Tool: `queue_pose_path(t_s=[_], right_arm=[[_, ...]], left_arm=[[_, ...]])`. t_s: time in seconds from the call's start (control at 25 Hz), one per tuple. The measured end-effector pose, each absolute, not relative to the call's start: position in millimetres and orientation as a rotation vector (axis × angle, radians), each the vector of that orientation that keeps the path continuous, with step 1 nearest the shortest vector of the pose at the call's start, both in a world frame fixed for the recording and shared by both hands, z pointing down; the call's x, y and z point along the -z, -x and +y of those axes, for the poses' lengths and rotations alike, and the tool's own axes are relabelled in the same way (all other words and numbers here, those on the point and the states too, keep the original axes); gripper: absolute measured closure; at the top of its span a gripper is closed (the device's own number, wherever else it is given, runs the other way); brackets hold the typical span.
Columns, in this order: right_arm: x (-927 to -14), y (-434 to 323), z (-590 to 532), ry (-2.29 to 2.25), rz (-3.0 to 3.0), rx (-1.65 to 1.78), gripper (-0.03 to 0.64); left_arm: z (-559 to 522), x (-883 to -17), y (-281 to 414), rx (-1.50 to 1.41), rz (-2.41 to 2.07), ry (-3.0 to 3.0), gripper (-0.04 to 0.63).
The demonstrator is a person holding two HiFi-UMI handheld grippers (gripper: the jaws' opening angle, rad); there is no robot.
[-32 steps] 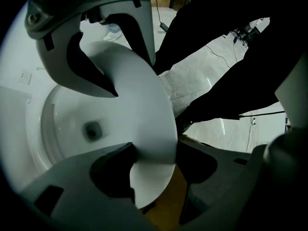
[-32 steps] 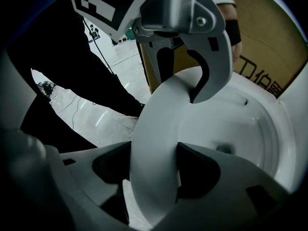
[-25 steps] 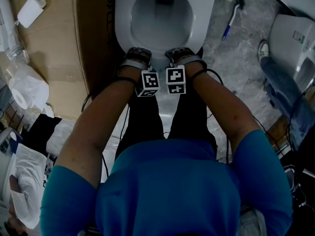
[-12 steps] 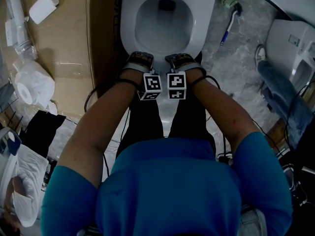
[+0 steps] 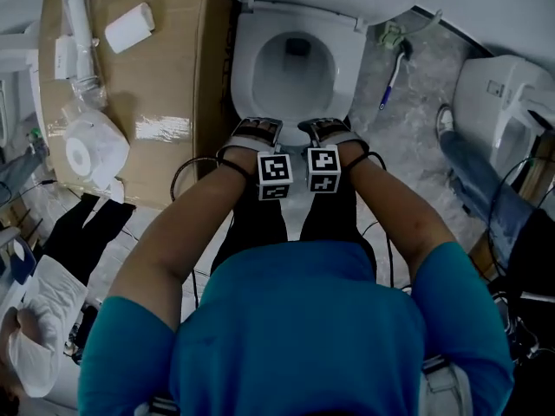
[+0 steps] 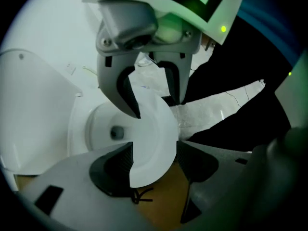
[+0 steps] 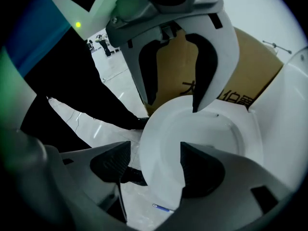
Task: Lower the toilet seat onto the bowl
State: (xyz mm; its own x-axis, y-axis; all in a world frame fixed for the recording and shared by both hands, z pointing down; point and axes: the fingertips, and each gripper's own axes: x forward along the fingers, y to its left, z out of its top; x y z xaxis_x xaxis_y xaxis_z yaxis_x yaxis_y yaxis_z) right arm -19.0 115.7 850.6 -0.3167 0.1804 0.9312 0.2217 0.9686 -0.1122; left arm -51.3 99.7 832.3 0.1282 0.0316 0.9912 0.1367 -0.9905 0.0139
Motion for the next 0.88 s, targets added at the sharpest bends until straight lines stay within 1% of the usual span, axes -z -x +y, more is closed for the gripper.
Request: queue_pose_path(t_s=[0.2, 0.28, 0.44, 0.56, 0.72, 0.8, 0.88], right_arm=[[-779, 28, 83, 0.139, -2.06, -0.202, 0.298], [-742, 27, 64, 0.065, -2.116, -0.265, 0.313], [-658, 21, 30, -0.074, -2.22, -0.313, 0.411], [-598, 15, -1, -0.179, -2.287, -0.314, 0.473], [-519, 7, -30, -0.289, -2.378, -0.327, 0.562], [-481, 3, -36, -0.34, -2.416, -0.336, 0.586], [-446, -1, -41, -0.374, -2.455, -0.352, 0.606]], left_arm=[[67, -761, 34, 1.891, 0.075, 2.518, 0.316], [53, -726, 29, 1.826, 0.2, 2.644, 0.319], [27, -644, 24, 1.652, 0.429, 2.834, 0.345], [2, -584, 24, 1.502, 0.575, 2.914, 0.367], [-35, -503, 32, 1.26, 0.823, 3.014, 0.481], [-45, -460, 38, 1.129, 0.93, 3.061, 0.539], [-52, -412, 42, 0.969, 0.987, 3.129, 0.574]])
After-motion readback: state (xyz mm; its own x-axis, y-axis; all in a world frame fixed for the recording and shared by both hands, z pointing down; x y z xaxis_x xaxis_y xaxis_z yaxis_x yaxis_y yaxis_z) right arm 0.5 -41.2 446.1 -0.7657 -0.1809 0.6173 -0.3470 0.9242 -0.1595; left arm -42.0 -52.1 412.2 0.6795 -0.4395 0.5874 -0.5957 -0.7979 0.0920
